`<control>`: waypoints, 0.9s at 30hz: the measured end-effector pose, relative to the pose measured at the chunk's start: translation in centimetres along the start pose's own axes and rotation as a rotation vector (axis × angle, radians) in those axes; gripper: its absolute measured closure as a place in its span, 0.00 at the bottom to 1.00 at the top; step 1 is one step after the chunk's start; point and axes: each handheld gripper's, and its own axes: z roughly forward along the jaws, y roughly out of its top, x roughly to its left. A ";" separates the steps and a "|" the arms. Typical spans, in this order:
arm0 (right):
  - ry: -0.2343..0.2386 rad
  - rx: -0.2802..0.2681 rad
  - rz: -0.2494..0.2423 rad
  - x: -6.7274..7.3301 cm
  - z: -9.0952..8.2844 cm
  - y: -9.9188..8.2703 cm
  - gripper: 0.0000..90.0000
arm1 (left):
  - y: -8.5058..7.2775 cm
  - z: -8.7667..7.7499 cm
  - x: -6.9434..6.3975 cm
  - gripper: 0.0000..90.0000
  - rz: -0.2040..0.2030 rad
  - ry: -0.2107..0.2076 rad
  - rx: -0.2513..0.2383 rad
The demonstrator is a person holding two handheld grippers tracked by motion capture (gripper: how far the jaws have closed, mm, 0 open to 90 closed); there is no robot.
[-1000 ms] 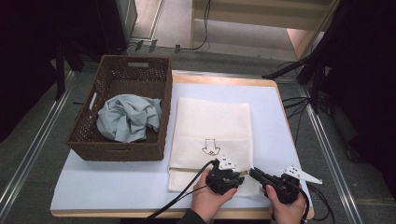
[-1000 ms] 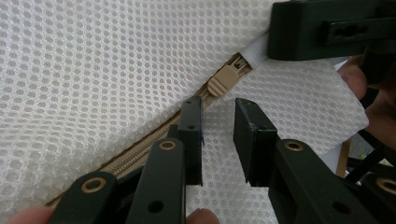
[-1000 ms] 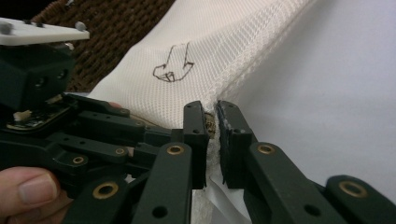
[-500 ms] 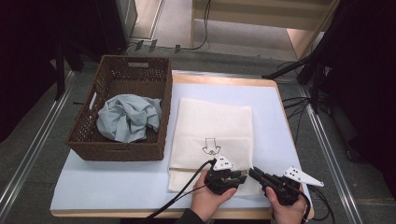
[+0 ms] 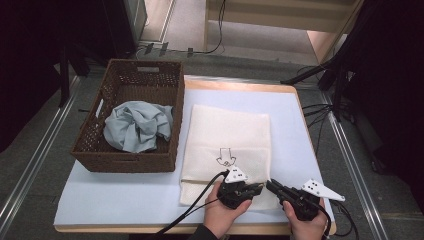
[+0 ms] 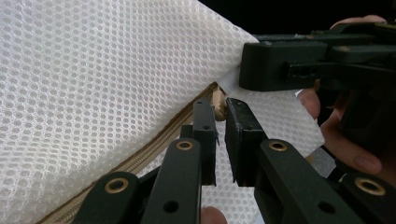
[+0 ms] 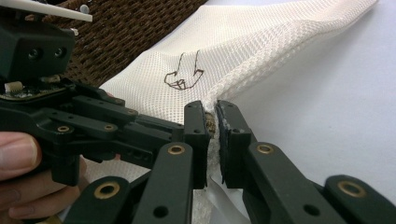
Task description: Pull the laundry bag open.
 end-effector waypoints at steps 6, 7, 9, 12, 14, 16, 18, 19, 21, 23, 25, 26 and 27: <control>0.001 0.000 0.001 0.1 0.0 0.0 0.94 | 0.1 0.0 0.1 0.95 -0.024 -0.001 0.010; 0.002 -0.004 -0.001 0.1 0.0 0.0 0.94 | 0.1 0.1 0.1 0.96 -0.022 -0.001 0.013; -0.002 -0.001 -0.009 0.1 0.0 0.0 0.94 | 0.1 0.1 0.0 0.97 -0.017 0.002 0.024; -0.012 -0.003 -0.014 0.2 0.0 -0.1 0.94 | 0.0 0.1 -0.1 0.98 -0.027 0.003 0.025; -0.025 -0.006 -0.020 0.3 0.0 -0.1 0.94 | 0.1 0.1 0.0 0.98 -0.048 -0.003 0.025; -0.032 -0.009 -0.024 0.4 0.0 0.0 0.94 | 0.1 0.0 0.1 0.98 -0.052 -0.003 0.023; -0.033 -0.016 -0.029 0.4 -0.1 0.0 0.94 | 0.2 0.0 0.1 0.98 -0.059 -0.007 0.022; -0.035 -0.014 -0.031 0.4 -0.1 0.0 0.94 | 0.2 -0.1 0.1 0.98 -0.062 -0.007 0.023; -0.040 -0.017 -0.034 0.4 -0.1 0.0 0.94 | 0.2 -0.1 0.2 0.98 -0.071 -0.012 0.024; -0.043 -0.018 -0.037 0.5 -0.1 0.1 0.94 | 0.2 -0.2 0.2 0.98 -0.079 -0.014 0.025; -0.045 -0.019 -0.038 0.5 -0.1 0.1 0.94 | 0.2 -0.2 0.3 0.98 -0.080 -0.015 0.026; -0.045 -0.017 -0.042 0.5 -0.1 0.1 0.94 | 0.2 -0.2 0.3 0.98 -0.081 -0.015 0.027; -0.045 -0.019 -0.041 0.6 -0.1 0.1 0.94 | 0.2 -0.2 0.3 0.98 -0.080 -0.017 0.026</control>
